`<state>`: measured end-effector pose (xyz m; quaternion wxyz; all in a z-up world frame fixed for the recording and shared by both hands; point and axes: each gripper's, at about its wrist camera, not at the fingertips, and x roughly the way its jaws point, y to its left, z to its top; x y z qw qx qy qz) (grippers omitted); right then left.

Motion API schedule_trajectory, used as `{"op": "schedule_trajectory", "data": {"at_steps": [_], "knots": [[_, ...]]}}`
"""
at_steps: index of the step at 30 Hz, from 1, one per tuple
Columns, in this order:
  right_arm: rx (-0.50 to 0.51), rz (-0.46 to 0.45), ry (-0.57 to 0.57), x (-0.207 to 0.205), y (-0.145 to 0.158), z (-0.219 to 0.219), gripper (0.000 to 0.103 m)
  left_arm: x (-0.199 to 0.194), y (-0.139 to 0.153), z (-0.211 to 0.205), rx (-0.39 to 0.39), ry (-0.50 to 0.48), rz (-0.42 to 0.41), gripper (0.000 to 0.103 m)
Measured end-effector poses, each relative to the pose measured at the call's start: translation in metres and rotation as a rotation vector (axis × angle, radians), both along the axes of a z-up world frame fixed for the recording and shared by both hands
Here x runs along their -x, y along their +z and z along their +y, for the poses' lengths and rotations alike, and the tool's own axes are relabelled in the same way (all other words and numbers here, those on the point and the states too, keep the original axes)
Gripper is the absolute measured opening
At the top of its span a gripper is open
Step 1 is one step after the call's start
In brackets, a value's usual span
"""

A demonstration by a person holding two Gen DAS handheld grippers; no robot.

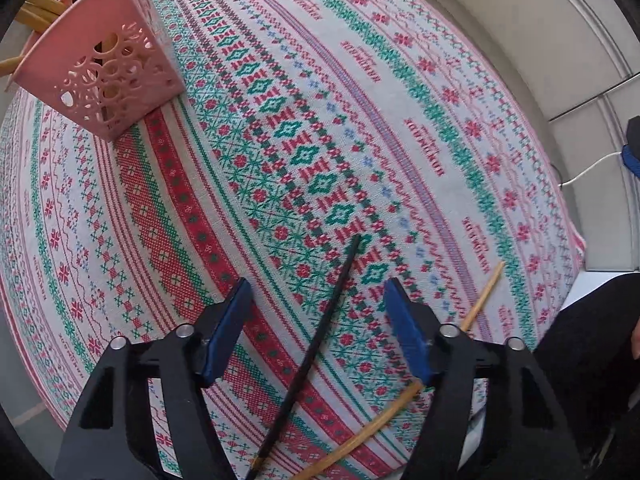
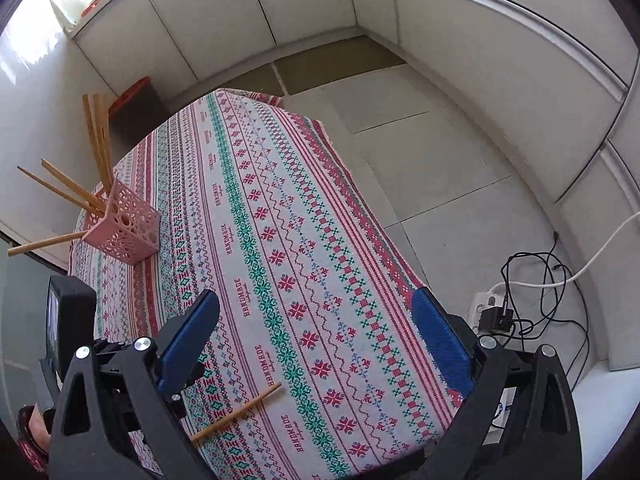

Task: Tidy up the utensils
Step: 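Grasp the black chopstick with the left tool while the right tool grasps a wooden one, then lift both chopsticks upright and carry them over the pink holder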

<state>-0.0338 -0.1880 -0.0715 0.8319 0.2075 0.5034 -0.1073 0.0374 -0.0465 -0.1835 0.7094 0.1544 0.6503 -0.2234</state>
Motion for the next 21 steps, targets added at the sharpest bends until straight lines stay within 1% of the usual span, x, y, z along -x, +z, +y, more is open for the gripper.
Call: {"op": "schedule_trajectory", "data": {"at_steps": [1, 2, 3, 5, 7, 10, 13, 16, 19, 21], "knots": [[0.009, 0.003, 0.012, -0.001, 0.001, 0.001, 0.094, 0.001, -0.001, -0.001, -0.006, -0.004, -0.008, 0.056], [0.022, 0.008, 0.029, -0.001, 0.001, 0.006, 0.094, 0.001, -0.001, -0.002, -0.012, -0.007, -0.023, 0.047], [0.027, 0.013, 0.041, -0.002, 0.001, 0.008, 0.094, 0.002, -0.002, -0.003, -0.014, -0.01, -0.033, 0.041], [0.02, 0.032, 0.066, -0.003, -0.002, 0.015, 0.094, 0.0, 0.0, 0.002, -0.014, -0.007, -0.047, 0.026], [-0.004, 0.063, 0.074, -0.004, -0.008, 0.021, 0.094, -0.001, -0.001, 0.005, -0.005, -0.019, -0.055, 0.015], [-0.034, 0.132, 0.08, -0.003, -0.023, 0.032, 0.094, 0.002, -0.001, 0.005, -0.006, -0.039, -0.084, 0.005], [-0.053, 0.195, 0.07, 0.001, -0.037, 0.039, 0.094, 0.005, 0.001, 0.008, 0.007, -0.033, -0.106, 0.004], [-0.12, 0.256, 0.035, 0.005, -0.051, 0.042, 0.094, 0.011, 0.013, 0.018, 0.038, -0.012, -0.143, 0.003], [-0.179, 0.31, 0.012, 0.006, -0.064, 0.048, 0.094, 0.014, 0.033, 0.027, 0.08, 0.001, -0.193, 0.003], [-0.19, 0.331, -0.002, 0.006, -0.069, 0.055, 0.093, 0.019, 0.048, 0.033, 0.109, 0.006, -0.229, 0.003]]}}
